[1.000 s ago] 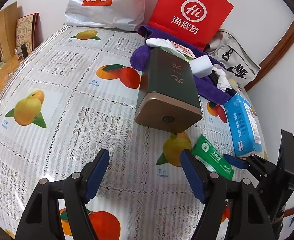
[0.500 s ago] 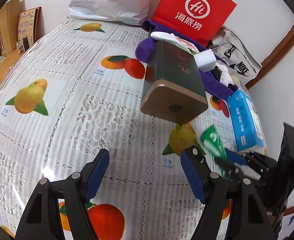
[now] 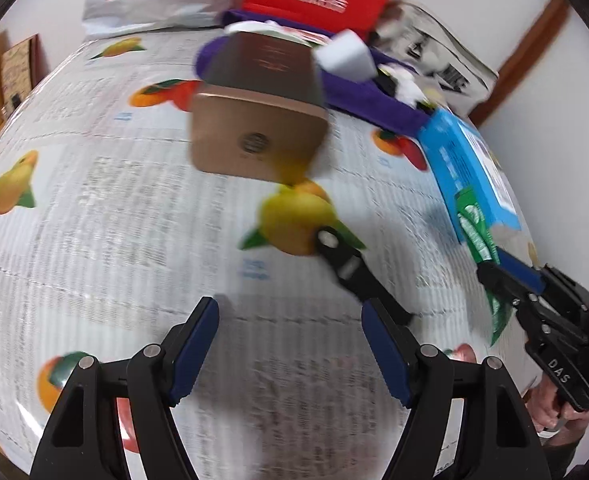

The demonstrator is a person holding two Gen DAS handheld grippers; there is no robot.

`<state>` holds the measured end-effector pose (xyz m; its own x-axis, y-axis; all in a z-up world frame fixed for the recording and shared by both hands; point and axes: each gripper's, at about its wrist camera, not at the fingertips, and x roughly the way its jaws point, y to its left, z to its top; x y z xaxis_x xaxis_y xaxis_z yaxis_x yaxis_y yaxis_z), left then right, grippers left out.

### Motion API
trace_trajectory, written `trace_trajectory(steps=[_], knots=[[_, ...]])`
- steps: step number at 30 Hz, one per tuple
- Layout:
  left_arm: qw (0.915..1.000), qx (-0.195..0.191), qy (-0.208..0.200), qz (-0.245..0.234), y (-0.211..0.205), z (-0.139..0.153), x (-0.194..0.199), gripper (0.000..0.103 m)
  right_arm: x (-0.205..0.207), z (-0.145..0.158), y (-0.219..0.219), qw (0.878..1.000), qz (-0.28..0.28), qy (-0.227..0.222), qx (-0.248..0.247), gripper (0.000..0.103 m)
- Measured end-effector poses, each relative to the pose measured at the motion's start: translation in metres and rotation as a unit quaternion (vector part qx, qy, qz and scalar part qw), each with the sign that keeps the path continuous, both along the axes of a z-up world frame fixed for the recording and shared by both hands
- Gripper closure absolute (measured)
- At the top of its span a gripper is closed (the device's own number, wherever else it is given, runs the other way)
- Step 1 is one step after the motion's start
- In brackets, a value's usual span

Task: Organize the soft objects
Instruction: 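Grasp the green wipes pack with the right tool while the left tool grasps the black strap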

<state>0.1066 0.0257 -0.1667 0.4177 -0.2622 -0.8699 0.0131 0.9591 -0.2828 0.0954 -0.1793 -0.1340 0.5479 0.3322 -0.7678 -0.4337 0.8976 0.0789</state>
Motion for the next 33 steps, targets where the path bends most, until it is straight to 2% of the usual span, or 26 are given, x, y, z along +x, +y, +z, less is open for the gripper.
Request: trace_trajectory(steps=[5, 9, 17, 22, 25, 27, 28, 29, 30, 31, 33], knots=[[0.9994, -0.021, 0.001, -0.027, -0.031, -0.001, -0.004, 0.031, -0.015, 0.003, -0.028, 1.000, -0.015, -0.008, 0.018, 0.079], [0.9996, 0.006, -0.018, -0.021, -0.051, -0.001, 0.001, 0.032, -0.022, -0.002, -0.045, 0.999, -0.024, -0.008, 0.028, 0.079], [0.9990, 0.012, -0.028, -0.033, -0.075, -0.002, 0.027, 0.032, -0.025, -0.018, -0.078, 0.997, -0.051, 0.012, 0.051, 0.079], [0.9969, 0.068, -0.023, -0.032, -0.090, -0.002, 0.027, 0.032, -0.027, -0.024, -0.088, 0.997, -0.057, 0.011, 0.059, 0.079], [0.9883, 0.148, -0.025, -0.028, -0.091, -0.006, 0.017, 0.031, -0.028, -0.026, -0.091, 0.996, -0.060, 0.011, 0.060, 0.079], [0.9874, 0.149, -0.038, -0.036, -0.089, -0.006, 0.011, 0.035, -0.027, -0.028, -0.093, 0.996, -0.060, 0.013, 0.061, 0.079], [0.9873, 0.147, -0.044, -0.040, -0.087, -0.005, 0.008, 0.045, -0.027, -0.029, -0.093, 0.996, -0.060, 0.014, 0.062, 0.079], [0.9869, 0.147, -0.050, -0.044, -0.088, -0.003, 0.006, 0.064, -0.027, -0.031, -0.093, 0.996, -0.060, 0.016, 0.061, 0.079], [0.9868, 0.144, -0.055, -0.050, -0.089, -0.002, 0.006, 0.073, -0.026, -0.032, -0.093, 0.996, -0.060, 0.017, 0.061, 0.079], [0.9863, 0.145, -0.058, -0.054, -0.090, -0.001, 0.006, 0.079, -0.026, -0.034, -0.093, 0.996, -0.060, 0.019, 0.061, 0.079], [0.9856, 0.147, -0.062, -0.055, -0.091, 0.000, 0.006, 0.081, -0.026, -0.034, -0.092, 0.996, -0.059, 0.019, 0.060, 0.079]])
